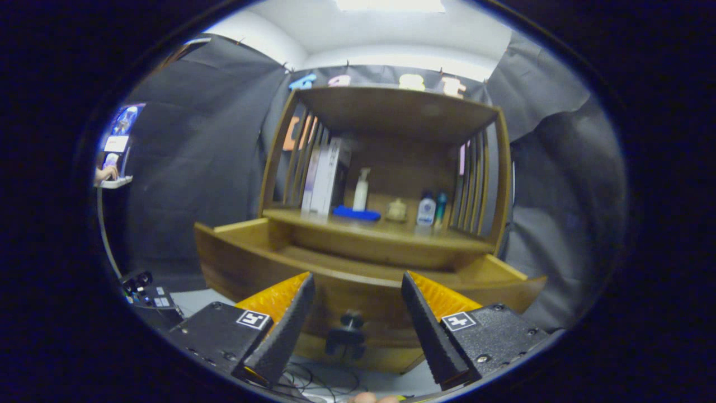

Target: Pull open the drawer, take out the items inside it, and place them on the countertop above the cabinet.

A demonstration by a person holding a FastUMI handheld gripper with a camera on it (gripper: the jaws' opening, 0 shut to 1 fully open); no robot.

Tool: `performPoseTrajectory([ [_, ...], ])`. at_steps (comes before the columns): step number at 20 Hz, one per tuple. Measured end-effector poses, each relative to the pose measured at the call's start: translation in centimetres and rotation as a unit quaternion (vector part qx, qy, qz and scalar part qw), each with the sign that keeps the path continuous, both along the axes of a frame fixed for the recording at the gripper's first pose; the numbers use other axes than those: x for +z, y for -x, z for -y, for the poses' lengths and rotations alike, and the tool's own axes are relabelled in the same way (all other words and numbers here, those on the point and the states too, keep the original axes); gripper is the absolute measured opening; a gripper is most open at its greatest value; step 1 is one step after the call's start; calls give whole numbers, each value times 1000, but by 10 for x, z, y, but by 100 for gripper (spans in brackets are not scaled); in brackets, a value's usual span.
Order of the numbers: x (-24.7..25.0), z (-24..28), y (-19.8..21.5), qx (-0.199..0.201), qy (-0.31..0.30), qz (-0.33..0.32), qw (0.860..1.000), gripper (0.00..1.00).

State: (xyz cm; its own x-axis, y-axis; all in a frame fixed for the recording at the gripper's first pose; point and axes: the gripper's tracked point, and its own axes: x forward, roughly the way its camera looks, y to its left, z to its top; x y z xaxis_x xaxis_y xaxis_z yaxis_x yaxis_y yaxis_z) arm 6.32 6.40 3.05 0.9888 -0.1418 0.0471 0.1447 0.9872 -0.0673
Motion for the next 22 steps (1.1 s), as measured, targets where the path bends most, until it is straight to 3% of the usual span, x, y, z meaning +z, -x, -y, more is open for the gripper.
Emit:
performPoseTrajectory([
  [3,44,13,-22,-1,-9,13,1000,99],
  [6,49,25,-49,8,-53,-53,997,99],
  [9,33,32,-78,23,-95,-135,986,99],
  [13,-12,44,-106,15,-142,-261,955,95],
  [22,-92,47,-135,2,-164,-424,891,95],
])
